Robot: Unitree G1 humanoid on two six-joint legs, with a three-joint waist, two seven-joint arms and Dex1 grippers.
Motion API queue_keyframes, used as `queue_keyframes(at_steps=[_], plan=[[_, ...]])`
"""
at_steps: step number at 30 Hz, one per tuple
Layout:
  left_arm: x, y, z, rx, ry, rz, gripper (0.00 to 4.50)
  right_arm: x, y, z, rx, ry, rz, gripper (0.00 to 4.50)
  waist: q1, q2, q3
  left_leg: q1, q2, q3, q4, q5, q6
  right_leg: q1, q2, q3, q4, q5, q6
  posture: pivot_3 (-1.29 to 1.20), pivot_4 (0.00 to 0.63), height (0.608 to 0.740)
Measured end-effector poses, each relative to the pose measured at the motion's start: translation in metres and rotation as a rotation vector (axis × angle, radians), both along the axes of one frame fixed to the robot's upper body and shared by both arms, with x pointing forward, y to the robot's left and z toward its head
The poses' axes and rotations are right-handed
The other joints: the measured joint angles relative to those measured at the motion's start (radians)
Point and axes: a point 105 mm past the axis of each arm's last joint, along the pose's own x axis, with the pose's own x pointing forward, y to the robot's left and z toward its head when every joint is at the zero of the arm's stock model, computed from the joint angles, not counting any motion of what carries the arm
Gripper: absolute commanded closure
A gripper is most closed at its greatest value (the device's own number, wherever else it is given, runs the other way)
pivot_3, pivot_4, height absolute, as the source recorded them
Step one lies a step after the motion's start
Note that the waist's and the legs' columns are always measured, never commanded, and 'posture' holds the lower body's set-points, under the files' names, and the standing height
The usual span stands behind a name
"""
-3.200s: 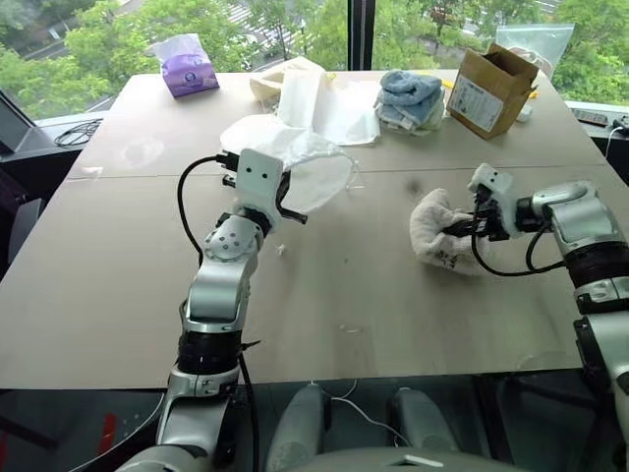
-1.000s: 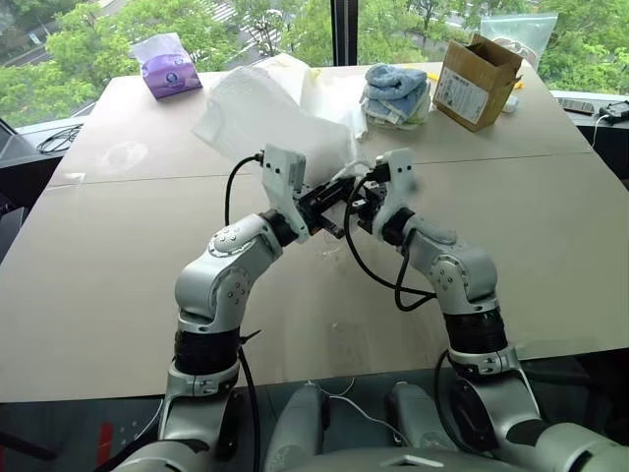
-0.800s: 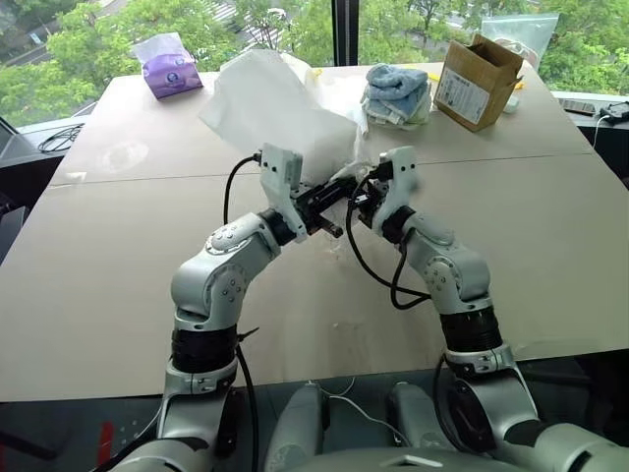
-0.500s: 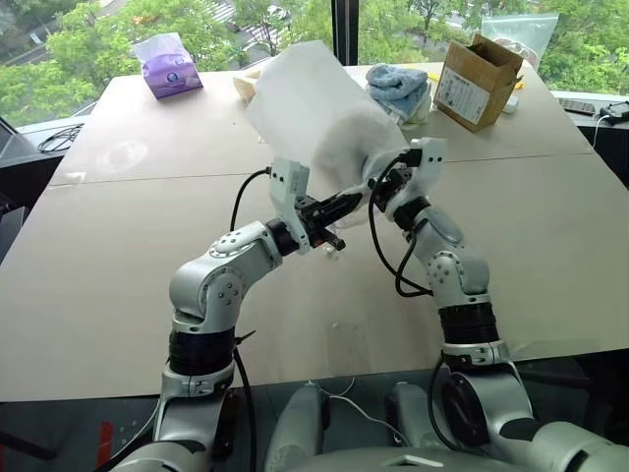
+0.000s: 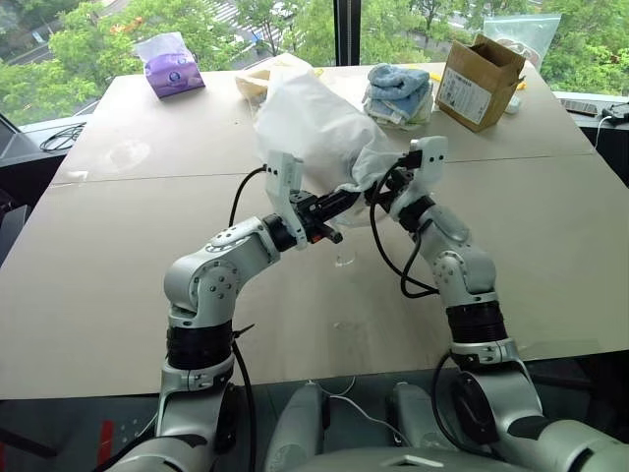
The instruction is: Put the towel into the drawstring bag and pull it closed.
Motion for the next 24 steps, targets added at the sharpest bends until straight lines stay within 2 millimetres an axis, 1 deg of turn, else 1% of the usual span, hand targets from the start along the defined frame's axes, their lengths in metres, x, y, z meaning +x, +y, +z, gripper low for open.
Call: queue_keyframes(at_steps=[2,3,5,7,10,12,14,17,19,20,22,24], plan=[[0.006,0.001,0.001,-0.006,0.013,0.016,4.5,-0.004,-0.008,0.0,-0.047,-0.007,0.01,0.03,0.001,0.0,0.0,0.0,0.0,0.0,0.0,0.0,0.0,0.0,0.0,0.0,0.0,0.0,0.0,0.0,0.15,0.74],[0.011,0.006,0.003,-0.013,0.012,0.046,4.5,-0.007,-0.01,-0.003,-0.071,-0.004,0.03,0.03,0.0,0.0,0.0,0.0,0.0,0.0,0.0,0.0,0.0,0.0,0.0,0.0,0.0,0.0,0.0,0.0,0.15,0.74],[0.017,0.01,0.01,-0.013,-0.015,0.075,4.5,-0.016,-0.013,-0.015,-0.144,0.02,0.08,0.03,-0.001,0.0,0.0,0.0,0.0,0.0,0.0,0.0,0.0,0.0,0.0,0.0,0.0,0.0,0.0,0.0,0.15,0.74],[0.022,0.011,0.015,-0.006,-0.041,0.096,4.5,-0.036,-0.011,-0.03,-0.258,0.05,0.199,0.03,0.001,0.0,0.0,0.0,0.0,0.0,0.0,0.0,0.0,0.0,0.0,0.0,-0.001,0.0,0.0,0.0,0.15,0.74],[0.027,0.011,0.013,-0.004,-0.035,0.108,4.5,-0.055,-0.012,-0.033,-0.374,0.041,0.294,0.03,0.001,0.0,0.0,0.0,0.0,0.0,0.0,0.0,0.0,0.001,0.0,0.0,-0.001,0.0,0.0,0.0,0.15,0.74],[0.028,0.01,0.013,-0.007,-0.039,0.112,4.5,-0.066,-0.014,-0.029,-0.421,0.022,0.332,0.03,0.001,-0.001,0.0,0.0,0.0,-0.001,0.0,0.0,0.0,0.001,0.0,-0.001,-0.001,0.0,0.0,0.0,0.15,0.74],[0.029,0.007,0.016,-0.006,-0.054,0.108,4.5,-0.076,-0.011,-0.022,-0.421,-0.007,0.364,0.03,0.001,-0.001,0.0,0.0,0.0,-0.001,0.0,0.0,0.0,0.001,0.0,-0.001,-0.001,0.0,0.0,0.0,0.15,0.74],[0.03,0.006,0.018,-0.002,-0.062,0.11,4.5,-0.088,-0.009,-0.007,-0.372,-0.06,0.397,0.03,0.003,-0.001,0.0,0.0,0.0,-0.001,0.0,0.0,0.0,0.001,0.0,-0.001,-0.001,0.0,0.0,0.0,0.15,0.74],[0.03,0.005,0.018,-0.002,-0.063,0.11,4.5,-0.092,-0.015,0.007,-0.324,-0.11,0.37,0.03,0.006,-0.001,0.0,-0.001,0.0,-0.001,0.0,0.0,0.0,0.001,0.0,-0.001,-0.002,0.0,0.0,0.0,0.15,0.74],[0.03,0.005,0.018,-0.001,-0.063,0.11,4.5,-0.091,-0.022,0.016,-0.304,-0.141,0.332,0.03,0.009,-0.001,0.0,-0.001,0.0,-0.001,0.001,0.0,0.0,0.001,0.0,-0.001,-0.002,0.0,0.0,0.0,0.15,0.74],[0.03,0.006,0.018,-0.001,-0.063,0.112,4.5,-0.086,-0.039,0.026,-0.284,-0.167,0.235,0.03,0.015,-0.001,0.0,-0.001,0.0,-0.001,0.001,0.0,0.0,0.002,0.0,-0.001,-0.002,0.0,0.0,0.0,0.15,0.74],[0.03,0.004,0.018,-0.004,-0.063,0.11,4.5,-0.082,-0.058,0.025,-0.279,-0.148,0.14,0.03,0.024,-0.001,0.0,0.0,0.0,-0.001,0.001,0.0,0.0,0.002,0.0,-0.001,-0.002,0.0,0.0,0.0,0.15,0.74]])
